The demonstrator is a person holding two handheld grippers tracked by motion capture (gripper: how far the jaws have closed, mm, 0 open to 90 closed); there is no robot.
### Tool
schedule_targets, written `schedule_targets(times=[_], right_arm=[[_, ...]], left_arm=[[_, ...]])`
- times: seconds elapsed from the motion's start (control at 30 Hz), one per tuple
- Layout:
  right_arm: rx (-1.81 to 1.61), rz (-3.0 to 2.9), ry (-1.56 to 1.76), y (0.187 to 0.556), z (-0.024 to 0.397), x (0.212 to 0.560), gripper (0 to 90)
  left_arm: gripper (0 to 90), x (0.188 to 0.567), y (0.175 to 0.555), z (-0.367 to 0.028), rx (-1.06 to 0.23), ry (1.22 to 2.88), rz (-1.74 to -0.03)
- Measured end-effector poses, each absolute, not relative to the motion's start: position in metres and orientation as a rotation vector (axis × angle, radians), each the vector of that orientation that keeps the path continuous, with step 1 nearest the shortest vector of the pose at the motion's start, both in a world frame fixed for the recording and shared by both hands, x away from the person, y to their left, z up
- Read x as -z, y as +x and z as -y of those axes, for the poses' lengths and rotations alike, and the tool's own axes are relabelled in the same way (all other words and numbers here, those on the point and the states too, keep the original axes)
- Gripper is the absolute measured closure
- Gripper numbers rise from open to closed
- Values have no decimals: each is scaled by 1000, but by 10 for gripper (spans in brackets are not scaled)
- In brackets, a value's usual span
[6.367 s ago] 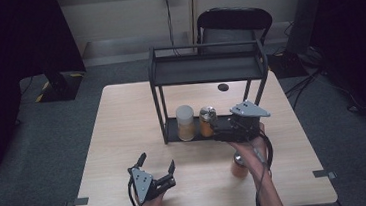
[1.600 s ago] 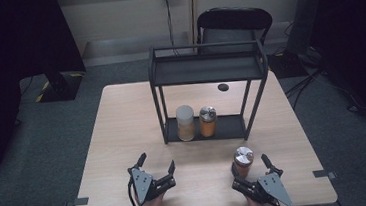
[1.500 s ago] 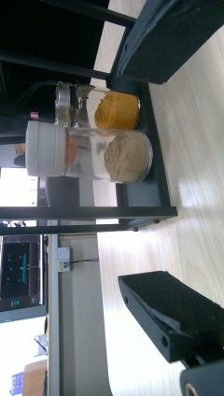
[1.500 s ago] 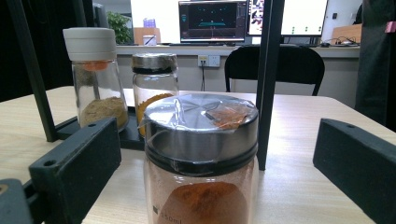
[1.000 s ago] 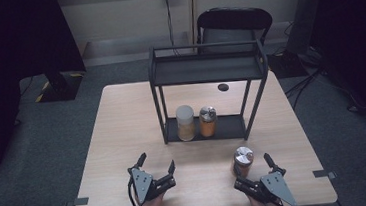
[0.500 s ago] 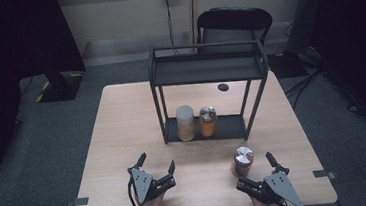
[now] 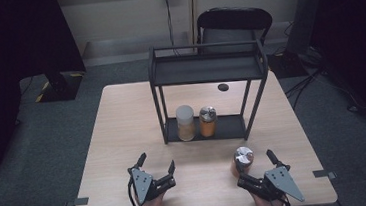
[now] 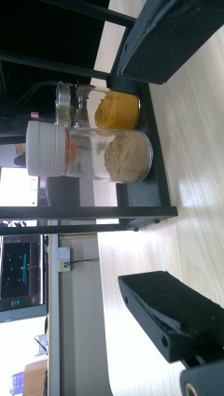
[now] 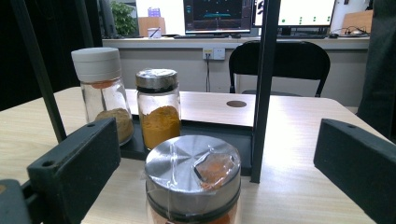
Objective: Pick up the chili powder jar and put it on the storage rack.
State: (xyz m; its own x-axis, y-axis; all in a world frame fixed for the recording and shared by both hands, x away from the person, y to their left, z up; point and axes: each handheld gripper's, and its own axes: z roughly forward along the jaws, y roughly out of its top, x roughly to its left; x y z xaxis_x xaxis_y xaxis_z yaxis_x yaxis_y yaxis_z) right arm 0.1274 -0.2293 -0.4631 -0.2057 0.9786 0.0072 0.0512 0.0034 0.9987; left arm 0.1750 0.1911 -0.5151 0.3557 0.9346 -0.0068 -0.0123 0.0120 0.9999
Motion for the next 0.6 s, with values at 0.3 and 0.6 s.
schedule_targets(times=[0.3, 0.6], right_arm=[[-1347, -1408, 1120, 132, 233, 457, 0], [-1334, -1468, 1142, 139, 234, 451, 0]], left_arm=[[20, 515, 175, -191, -938, 1342, -932], [21, 515, 175, -191, -937, 1343, -932]])
